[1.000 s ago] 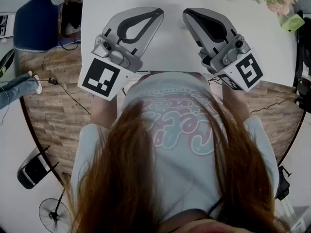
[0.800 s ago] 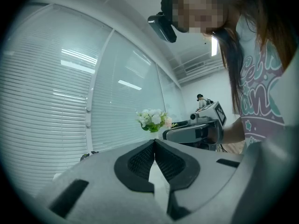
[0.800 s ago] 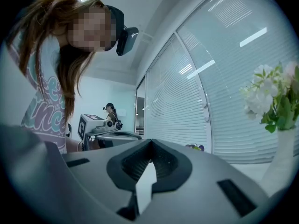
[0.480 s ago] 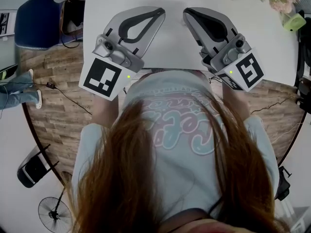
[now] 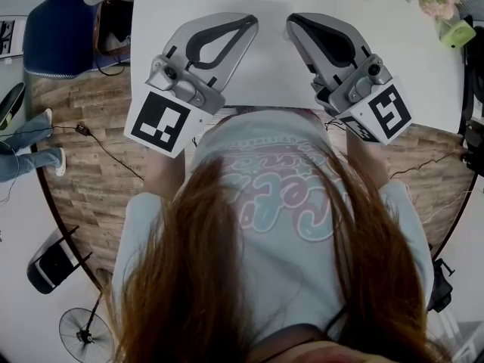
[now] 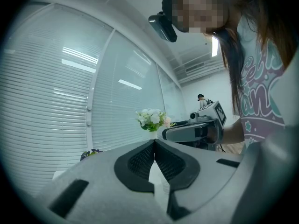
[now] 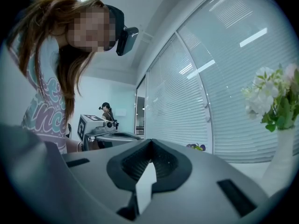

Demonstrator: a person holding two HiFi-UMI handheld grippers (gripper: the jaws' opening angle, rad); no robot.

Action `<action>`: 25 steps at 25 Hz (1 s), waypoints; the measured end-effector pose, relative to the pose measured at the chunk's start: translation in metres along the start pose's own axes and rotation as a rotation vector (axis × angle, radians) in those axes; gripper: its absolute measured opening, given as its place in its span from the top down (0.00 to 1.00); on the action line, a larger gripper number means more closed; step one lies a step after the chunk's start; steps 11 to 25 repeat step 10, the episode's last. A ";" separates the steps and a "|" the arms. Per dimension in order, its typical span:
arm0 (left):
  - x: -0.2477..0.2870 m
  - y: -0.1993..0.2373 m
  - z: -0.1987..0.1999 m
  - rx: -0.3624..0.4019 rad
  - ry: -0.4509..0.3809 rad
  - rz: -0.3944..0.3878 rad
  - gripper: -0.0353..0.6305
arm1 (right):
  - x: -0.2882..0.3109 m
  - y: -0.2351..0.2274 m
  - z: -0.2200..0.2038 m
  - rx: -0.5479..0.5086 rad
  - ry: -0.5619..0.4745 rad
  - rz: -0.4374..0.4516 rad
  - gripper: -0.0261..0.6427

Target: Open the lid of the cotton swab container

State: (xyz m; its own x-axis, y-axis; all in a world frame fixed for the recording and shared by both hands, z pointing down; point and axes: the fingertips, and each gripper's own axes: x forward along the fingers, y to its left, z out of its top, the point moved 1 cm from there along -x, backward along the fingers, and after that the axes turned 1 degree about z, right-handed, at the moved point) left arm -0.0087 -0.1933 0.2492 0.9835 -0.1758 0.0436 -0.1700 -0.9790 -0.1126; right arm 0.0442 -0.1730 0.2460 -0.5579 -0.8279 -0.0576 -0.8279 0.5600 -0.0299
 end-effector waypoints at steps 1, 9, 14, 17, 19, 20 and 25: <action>-0.001 0.000 0.000 0.001 -0.002 -0.002 0.93 | 0.001 0.001 0.000 -0.001 0.000 0.000 0.96; -0.019 0.001 0.001 0.002 -0.005 -0.007 0.93 | 0.009 0.019 0.000 -0.008 0.003 -0.003 0.96; -0.021 0.001 0.001 0.002 -0.005 -0.007 0.93 | 0.010 0.021 0.001 -0.008 0.003 -0.003 0.96; -0.021 0.001 0.001 0.002 -0.005 -0.007 0.93 | 0.010 0.021 0.001 -0.008 0.003 -0.003 0.96; -0.021 0.001 0.001 0.002 -0.005 -0.007 0.93 | 0.010 0.021 0.001 -0.008 0.003 -0.003 0.96; -0.021 0.001 0.001 0.002 -0.005 -0.007 0.93 | 0.010 0.021 0.001 -0.008 0.003 -0.003 0.96; -0.021 0.001 0.001 0.002 -0.005 -0.007 0.93 | 0.010 0.021 0.001 -0.008 0.003 -0.003 0.96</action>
